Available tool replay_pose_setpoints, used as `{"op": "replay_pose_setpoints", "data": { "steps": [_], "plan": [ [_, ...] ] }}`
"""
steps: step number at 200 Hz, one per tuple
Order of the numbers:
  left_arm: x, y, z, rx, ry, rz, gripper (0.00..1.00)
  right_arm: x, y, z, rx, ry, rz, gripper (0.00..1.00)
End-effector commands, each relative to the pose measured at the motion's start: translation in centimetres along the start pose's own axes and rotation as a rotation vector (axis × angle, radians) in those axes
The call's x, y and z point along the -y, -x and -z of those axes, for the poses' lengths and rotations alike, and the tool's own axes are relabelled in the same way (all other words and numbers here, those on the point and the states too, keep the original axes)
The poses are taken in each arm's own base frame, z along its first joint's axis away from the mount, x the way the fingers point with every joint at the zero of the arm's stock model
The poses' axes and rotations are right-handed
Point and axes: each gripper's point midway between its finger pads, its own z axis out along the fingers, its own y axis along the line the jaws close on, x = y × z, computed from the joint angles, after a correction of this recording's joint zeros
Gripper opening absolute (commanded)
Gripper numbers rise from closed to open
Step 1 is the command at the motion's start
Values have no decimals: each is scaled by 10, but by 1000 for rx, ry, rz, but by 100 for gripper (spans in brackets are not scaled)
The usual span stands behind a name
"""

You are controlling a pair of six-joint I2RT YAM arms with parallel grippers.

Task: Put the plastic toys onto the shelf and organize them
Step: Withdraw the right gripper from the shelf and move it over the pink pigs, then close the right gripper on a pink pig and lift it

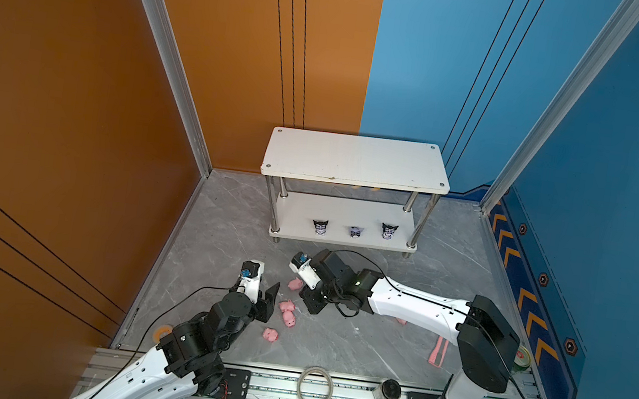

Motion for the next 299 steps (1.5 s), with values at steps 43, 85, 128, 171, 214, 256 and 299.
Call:
{"op": "replay_pose_setpoints", "data": {
  "steps": [43,85,128,171,214,256,299],
  "plan": [
    [-13,-25,-24,-87,24,130,60,33,-21,-24,-95,35,-57,29],
    [-23,-19,-32,-71,36,188,62,56,-35,-46,-191,-71,55,64],
    [-29,-19,-41,-86,34,222,63,62,-21,-65,-177,-78,101,64],
    [-32,-19,-51,-105,23,249,63,77,-8,-83,-165,-82,95,63],
    [-34,-13,-54,-101,17,254,65,73,7,-91,-135,-63,128,58],
    [-32,-12,-60,-99,3,268,65,63,16,-94,-103,-41,126,32],
    [-27,-12,-67,-97,-28,289,65,54,20,-89,-91,-26,111,36]
  ]
}}
